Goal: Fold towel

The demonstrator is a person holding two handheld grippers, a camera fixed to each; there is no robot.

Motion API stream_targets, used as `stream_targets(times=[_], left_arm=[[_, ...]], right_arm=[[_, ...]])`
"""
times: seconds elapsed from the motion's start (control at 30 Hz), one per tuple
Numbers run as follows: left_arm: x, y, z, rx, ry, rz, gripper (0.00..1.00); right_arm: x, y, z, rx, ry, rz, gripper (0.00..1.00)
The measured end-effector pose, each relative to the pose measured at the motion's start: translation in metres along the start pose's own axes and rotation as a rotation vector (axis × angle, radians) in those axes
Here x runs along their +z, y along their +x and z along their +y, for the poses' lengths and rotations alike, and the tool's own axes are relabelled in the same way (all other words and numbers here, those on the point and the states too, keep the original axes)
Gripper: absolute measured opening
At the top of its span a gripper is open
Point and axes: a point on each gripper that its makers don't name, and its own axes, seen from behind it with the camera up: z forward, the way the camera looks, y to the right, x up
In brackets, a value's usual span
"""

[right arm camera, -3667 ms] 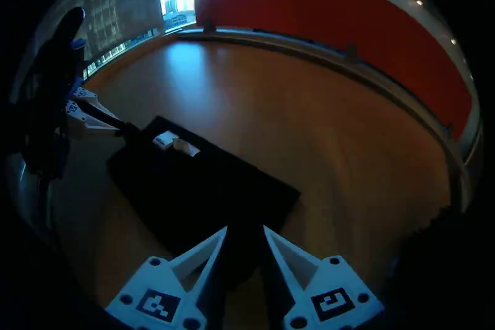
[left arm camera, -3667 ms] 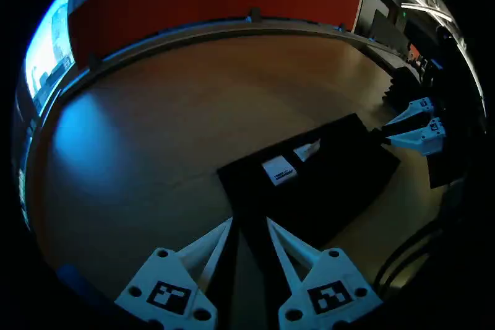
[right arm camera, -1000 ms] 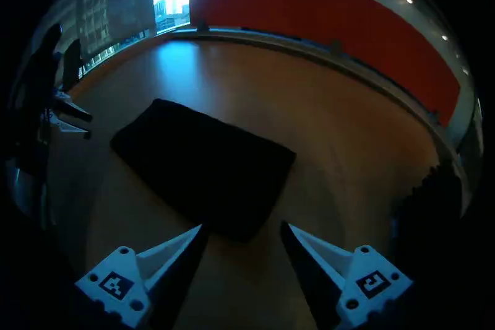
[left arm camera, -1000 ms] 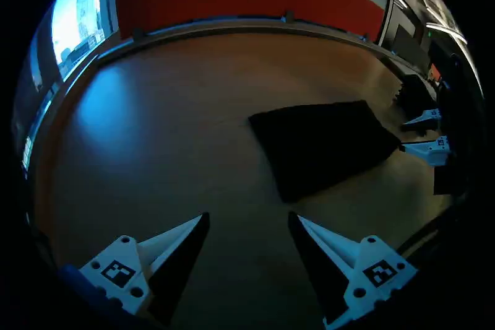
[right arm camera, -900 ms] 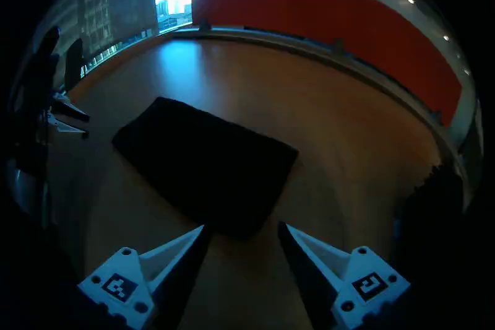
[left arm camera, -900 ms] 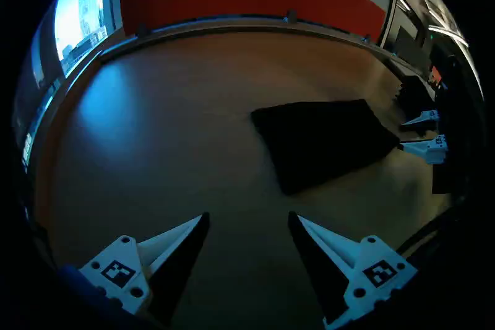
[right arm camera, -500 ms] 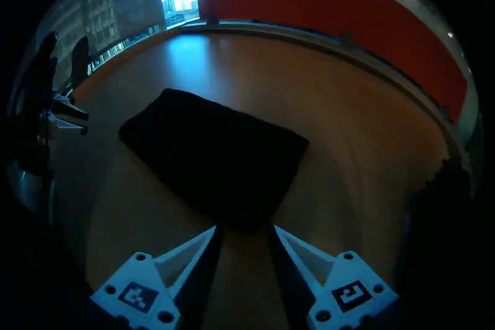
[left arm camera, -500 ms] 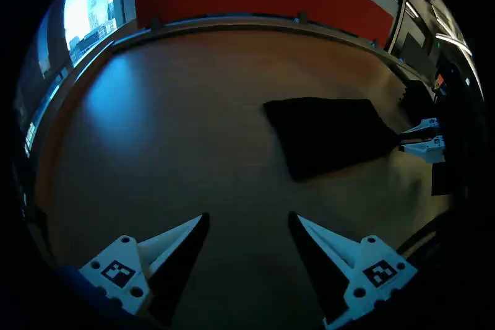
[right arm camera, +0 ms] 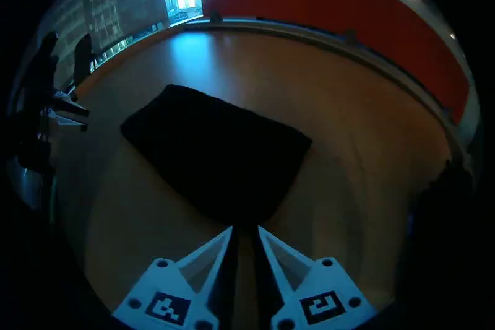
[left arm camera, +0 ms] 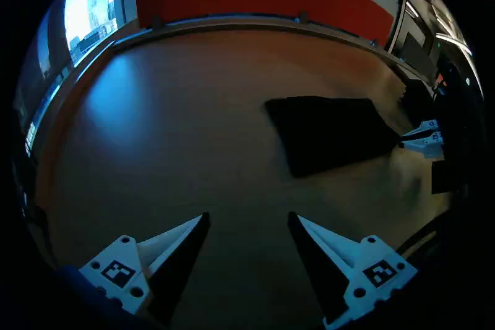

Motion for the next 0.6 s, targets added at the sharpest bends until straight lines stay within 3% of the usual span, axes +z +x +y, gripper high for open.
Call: stream_targets(times=[0.37,0.6], left_arm=[[0.002,0.002,0.001,0.003,-0.002,0.001,0.94],[0.001,0.008,0.001,0.005,-0.005,0.010,0.94]], right_arm=[[-0.008,0.005,0.003,0.009,-0.027,0.021,0.06],[-0.027,0.025,0.013,-0.007,-0.058,0.062,0.06]])
